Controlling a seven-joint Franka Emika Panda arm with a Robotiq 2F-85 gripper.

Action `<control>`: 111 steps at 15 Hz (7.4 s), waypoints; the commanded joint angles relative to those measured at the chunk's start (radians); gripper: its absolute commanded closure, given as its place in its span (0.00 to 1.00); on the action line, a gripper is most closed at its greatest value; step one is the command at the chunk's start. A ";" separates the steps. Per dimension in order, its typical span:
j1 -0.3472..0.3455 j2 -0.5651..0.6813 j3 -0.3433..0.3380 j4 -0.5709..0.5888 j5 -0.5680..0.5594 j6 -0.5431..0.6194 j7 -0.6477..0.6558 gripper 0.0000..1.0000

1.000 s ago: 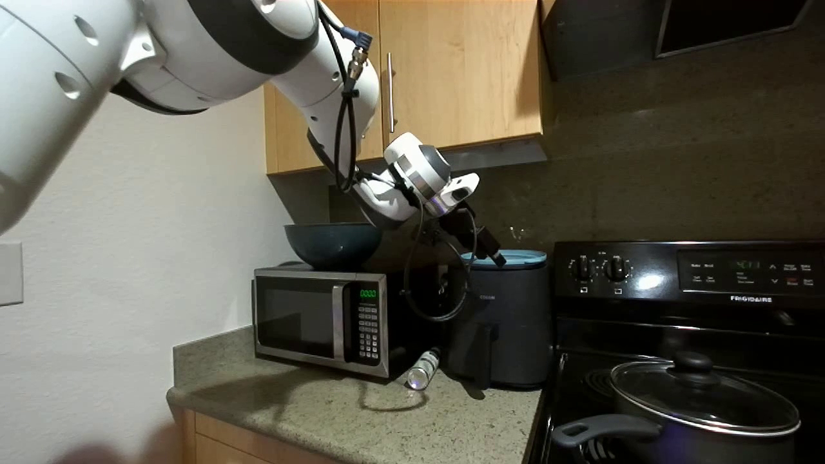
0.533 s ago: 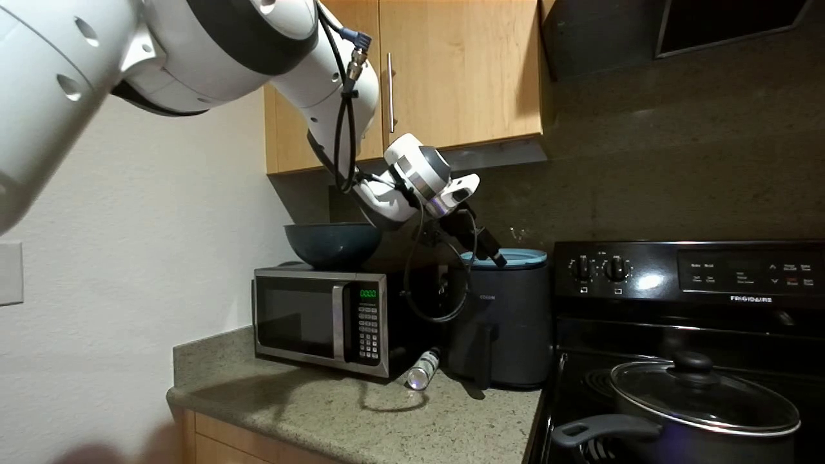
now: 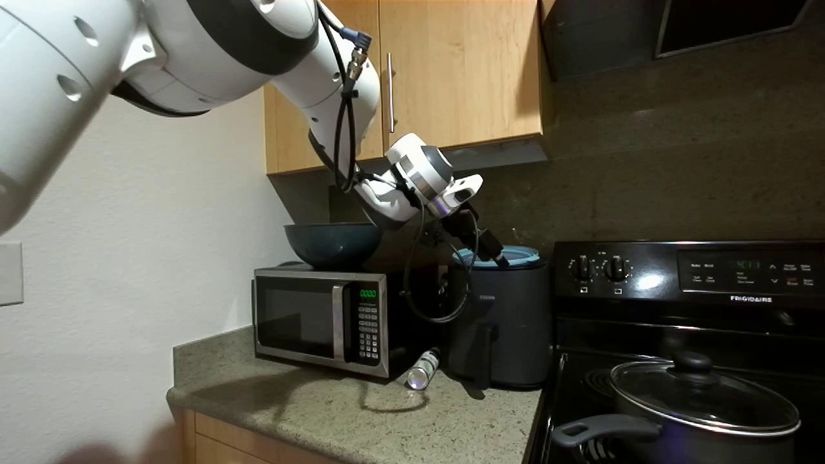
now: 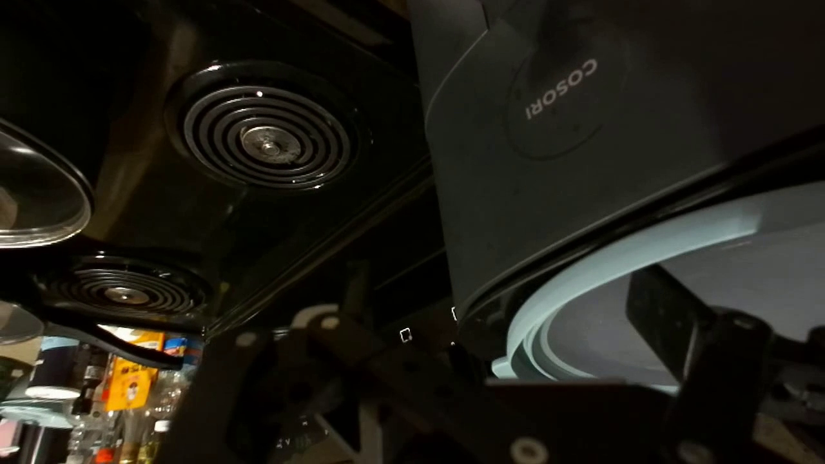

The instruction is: Remove the blue plate from the top of the air fryer and put it in the blue bowl, place the bowl on top of the air fryer

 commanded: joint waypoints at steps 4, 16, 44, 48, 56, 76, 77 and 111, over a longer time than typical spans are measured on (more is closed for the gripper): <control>0.021 0.001 -0.026 0.002 0.015 -0.003 -0.010 0.00; 0.037 0.010 -0.037 0.017 0.000 0.008 0.013 0.00; 0.033 0.050 -0.025 0.132 0.216 -0.168 0.018 0.78; 0.021 0.053 -0.025 0.145 0.272 -0.166 0.013 0.92; 0.008 0.045 -0.006 0.132 0.312 -0.114 -0.073 0.31; -0.065 0.093 0.055 0.151 0.696 0.007 -0.320 0.47; -0.065 0.092 0.056 0.151 0.705 0.014 -0.325 0.53; 0.069 -0.241 0.031 -0.134 0.514 0.306 -0.158 0.91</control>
